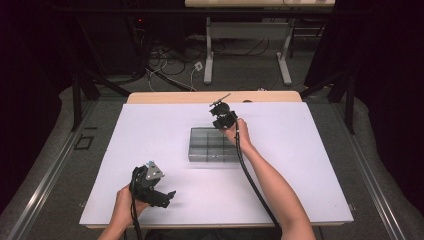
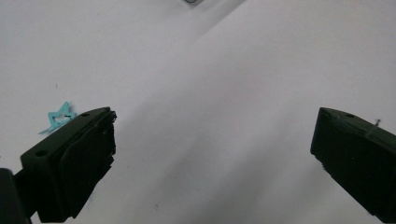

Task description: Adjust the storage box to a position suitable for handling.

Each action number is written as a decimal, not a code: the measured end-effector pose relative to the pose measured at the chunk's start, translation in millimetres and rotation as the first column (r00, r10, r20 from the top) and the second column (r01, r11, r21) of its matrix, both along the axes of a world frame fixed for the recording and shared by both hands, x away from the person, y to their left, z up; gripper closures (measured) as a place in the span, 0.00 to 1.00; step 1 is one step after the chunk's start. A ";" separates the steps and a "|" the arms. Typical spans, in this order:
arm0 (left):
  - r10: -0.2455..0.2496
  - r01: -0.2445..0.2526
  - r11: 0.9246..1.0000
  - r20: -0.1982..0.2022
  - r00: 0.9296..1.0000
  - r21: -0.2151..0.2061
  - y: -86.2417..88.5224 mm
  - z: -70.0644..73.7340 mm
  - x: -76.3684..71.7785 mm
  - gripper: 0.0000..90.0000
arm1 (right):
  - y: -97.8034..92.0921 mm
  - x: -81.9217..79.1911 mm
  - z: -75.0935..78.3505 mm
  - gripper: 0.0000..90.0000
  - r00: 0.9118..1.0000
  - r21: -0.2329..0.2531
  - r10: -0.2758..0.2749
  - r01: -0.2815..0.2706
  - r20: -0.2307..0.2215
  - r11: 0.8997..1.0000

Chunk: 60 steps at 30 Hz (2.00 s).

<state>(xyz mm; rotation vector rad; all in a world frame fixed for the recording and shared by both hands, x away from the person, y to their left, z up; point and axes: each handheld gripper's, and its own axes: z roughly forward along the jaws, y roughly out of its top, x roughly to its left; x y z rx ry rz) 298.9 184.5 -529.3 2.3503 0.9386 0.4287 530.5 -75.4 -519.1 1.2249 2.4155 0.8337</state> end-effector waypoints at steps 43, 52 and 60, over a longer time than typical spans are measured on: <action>0.006 -0.006 1.000 0.016 1.000 -0.004 -0.9 2.1 -1.4 0.00 | -35.1 -106.9 36.0 0.49 0.980 0.117 0.200 -0.201 0.019 0.973; 0.009 -0.009 1.000 0.021 1.000 -0.005 1.4 3.0 -1.4 0.00 | -45.1 -136.7 35.3 0.27 0.968 0.129 0.251 -0.251 0.019 0.959; 0.000 0.000 1.000 0.006 1.000 -0.006 1.1 3.4 -1.2 0.00 | -54.3 -163.0 34.8 0.17 0.956 0.141 0.293 -0.295 0.034 0.945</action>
